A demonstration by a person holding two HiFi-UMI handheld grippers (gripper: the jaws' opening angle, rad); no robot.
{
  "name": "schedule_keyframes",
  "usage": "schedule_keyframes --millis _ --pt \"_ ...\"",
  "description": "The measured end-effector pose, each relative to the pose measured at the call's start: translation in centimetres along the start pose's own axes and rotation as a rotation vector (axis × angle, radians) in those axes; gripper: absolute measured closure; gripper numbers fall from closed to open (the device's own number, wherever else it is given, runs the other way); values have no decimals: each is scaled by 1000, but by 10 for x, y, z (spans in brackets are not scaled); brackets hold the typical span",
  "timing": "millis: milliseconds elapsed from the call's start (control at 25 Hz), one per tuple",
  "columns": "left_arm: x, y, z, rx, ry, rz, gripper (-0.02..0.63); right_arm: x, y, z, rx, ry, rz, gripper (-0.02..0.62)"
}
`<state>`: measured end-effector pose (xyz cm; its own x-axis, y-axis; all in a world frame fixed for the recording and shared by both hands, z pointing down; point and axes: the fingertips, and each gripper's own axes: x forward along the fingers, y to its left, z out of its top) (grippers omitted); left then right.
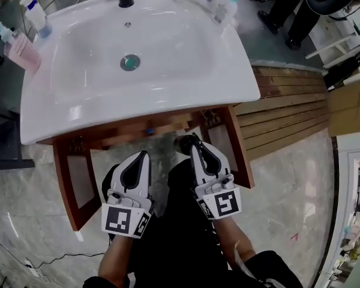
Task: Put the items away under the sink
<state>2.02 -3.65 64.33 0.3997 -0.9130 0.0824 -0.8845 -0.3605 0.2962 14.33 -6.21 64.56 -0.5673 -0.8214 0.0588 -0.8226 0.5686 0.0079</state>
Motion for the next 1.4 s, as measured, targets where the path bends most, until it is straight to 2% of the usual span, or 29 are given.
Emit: schedule_keyframes --millis 240,480,1400 --pt "5 15 -45 22 -26 -17 600 12 -8 -46 -6 -15 -18 548" --pt "4 20 -65 18 -49 -34 600 27 -16 -67 -17 -28 -34 548" --pt "-14 21 -75 36 -71 -34 600 78 -51 -80 -38 -40 -94 548"
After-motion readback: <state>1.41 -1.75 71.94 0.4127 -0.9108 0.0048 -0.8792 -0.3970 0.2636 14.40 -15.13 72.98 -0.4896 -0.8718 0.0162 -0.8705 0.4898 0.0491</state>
